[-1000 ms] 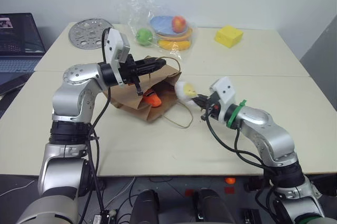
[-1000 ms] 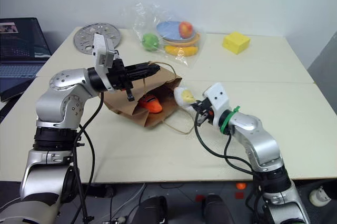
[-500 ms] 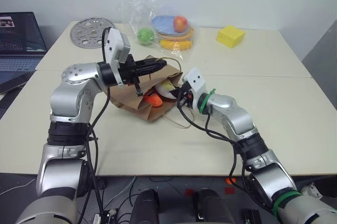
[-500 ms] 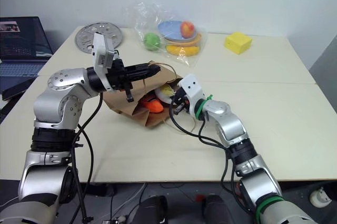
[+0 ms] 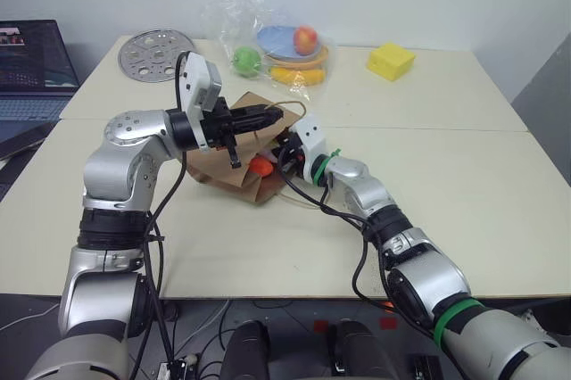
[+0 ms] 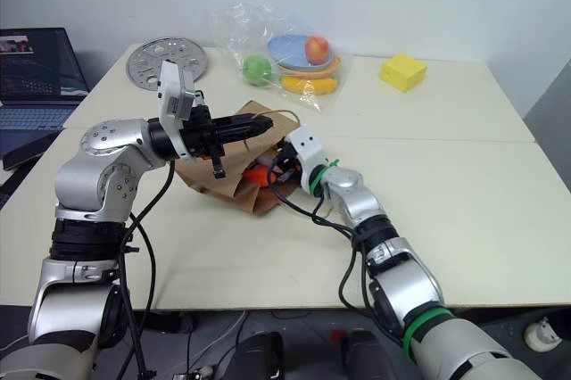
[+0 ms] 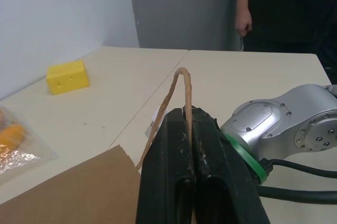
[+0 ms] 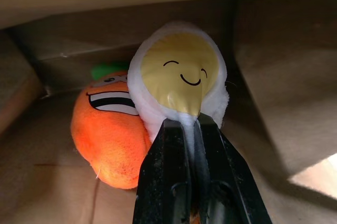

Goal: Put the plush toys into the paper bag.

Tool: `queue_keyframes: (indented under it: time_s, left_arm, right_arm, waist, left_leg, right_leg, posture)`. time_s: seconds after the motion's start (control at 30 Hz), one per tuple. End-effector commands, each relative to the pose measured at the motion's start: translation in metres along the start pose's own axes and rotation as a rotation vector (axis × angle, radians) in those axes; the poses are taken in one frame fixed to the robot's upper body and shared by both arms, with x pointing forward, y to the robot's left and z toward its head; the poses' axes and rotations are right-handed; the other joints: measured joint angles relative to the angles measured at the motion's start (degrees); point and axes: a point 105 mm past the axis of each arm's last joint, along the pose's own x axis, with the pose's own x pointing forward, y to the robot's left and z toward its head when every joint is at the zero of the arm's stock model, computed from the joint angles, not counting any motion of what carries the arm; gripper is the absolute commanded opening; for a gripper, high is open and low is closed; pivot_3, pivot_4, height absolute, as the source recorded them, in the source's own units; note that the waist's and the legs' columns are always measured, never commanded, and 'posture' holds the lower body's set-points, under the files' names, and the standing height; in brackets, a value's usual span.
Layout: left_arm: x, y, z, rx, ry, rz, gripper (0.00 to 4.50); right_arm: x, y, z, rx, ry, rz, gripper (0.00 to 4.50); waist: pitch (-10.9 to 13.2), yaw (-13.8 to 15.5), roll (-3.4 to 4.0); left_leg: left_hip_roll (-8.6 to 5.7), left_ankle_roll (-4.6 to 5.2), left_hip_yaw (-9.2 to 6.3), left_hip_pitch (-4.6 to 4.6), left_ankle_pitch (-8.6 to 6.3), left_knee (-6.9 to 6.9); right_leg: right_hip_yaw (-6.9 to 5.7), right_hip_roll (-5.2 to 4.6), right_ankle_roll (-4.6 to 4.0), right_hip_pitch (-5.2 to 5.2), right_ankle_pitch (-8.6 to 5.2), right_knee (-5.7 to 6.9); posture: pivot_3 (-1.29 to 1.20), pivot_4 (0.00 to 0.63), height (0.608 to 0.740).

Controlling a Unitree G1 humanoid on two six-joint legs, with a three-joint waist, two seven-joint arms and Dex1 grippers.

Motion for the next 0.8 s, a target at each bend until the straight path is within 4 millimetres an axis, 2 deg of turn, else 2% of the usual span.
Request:
queue_keyframes:
  time_s: [0.03,0.13,0.23,0.4,0.47,0.53,0.63,0.73,0.8]
  left_arm:
    - [0.000,-0.004,0.014,0.047,-0.031,-0.014,0.00]
    - [0.001,-0.003,0.014,0.047,-0.032,-0.010,0.00]
    - [0.001,-0.002,0.014,0.049,-0.032,-0.007,0.00]
    - [0.001,-0.002,0.013,0.049,-0.033,-0.002,0.00]
    - [0.001,-0.001,0.011,0.050,-0.031,0.007,0.00]
    - [0.001,-0.001,0.011,0.051,-0.031,0.011,0.00]
    - [0.001,-0.001,0.009,0.047,-0.031,0.014,0.00]
    - [0.002,-0.001,0.008,0.047,-0.031,0.014,0.00]
    - [0.004,-0.001,0.008,0.046,-0.033,0.011,0.00]
  right_arm:
    - [0.002,0.000,0.014,-0.026,-0.051,0.006,0.27]
    - [0.001,-0.002,0.014,-0.023,-0.054,0.004,1.02]
    - [-0.007,-0.006,0.015,-0.035,-0.064,0.005,2.13]
    - [-0.033,-0.010,0.016,-0.058,-0.081,0.002,3.95]
    - [-0.051,-0.007,0.018,-0.055,-0.089,0.007,4.45]
    - [-0.068,0.001,0.019,-0.041,-0.086,0.029,4.45]
    - [-0.097,0.030,0.007,-0.021,-0.019,0.142,4.45]
    - [-0.107,0.042,-0.001,-0.036,0.037,0.178,4.45]
    - [-0.107,0.048,-0.016,-0.051,0.092,0.183,4.45]
  waist:
    - [0.0,0.0,0.00]
    - [0.0,0.0,0.00]
    - [0.0,0.0,0.01]
    - [0.0,0.3,0.00]
    - [0.0,0.2,0.01]
    - [0.0,0.2,0.01]
    - [0.0,0.2,0.00]
    - [0.0,0.0,0.00]
    - [0.0,-0.2,0.00]
  left_leg:
    - [0.01,0.00,0.00,0.00,0.00,0.00]
    - [0.02,0.00,-0.02,0.02,0.00,0.00]
    - [0.02,0.00,-0.02,0.01,0.00,0.00]
    - [-0.01,-0.03,-0.03,-0.02,-0.02,0.00]
    - [-0.01,-0.04,-0.02,-0.02,-0.02,0.00]
    - [0.00,-0.04,-0.04,-0.02,-0.02,-0.02]
    - [0.02,-0.05,-0.07,-0.02,-0.03,-0.05]
    - [0.02,-0.06,-0.11,0.01,-0.04,-0.02]
    - [0.00,-0.06,-0.13,0.08,-0.03,0.01]
  right_leg:
    - [-0.01,0.00,0.00,0.00,0.00,0.01]
    - [-0.02,0.02,0.00,0.00,0.00,0.05]
    - [-0.02,0.02,0.00,0.00,0.00,0.04]
    - [-0.02,-0.01,-0.01,0.01,0.00,0.00]
    - [-0.01,-0.01,-0.01,0.00,0.00,0.01]
    - [-0.02,-0.01,-0.01,0.00,0.00,0.03]
    - [-0.04,0.00,-0.02,-0.02,-0.02,0.03]
    - [-0.05,0.01,-0.05,0.01,-0.05,0.02]
    - [-0.01,0.02,-0.10,0.00,-0.05,0.01]
  posture:
    - [0.00,0.150,0.740]
    - [0.00,0.150,0.740]
    - [0.00,0.150,0.740]
    - [0.00,0.150,0.740]
    - [0.00,0.150,0.740]
    - [0.00,0.150,0.740]
    - [0.00,0.150,0.740]
    - [0.00,0.150,0.740]
    - [0.00,0.150,0.740]
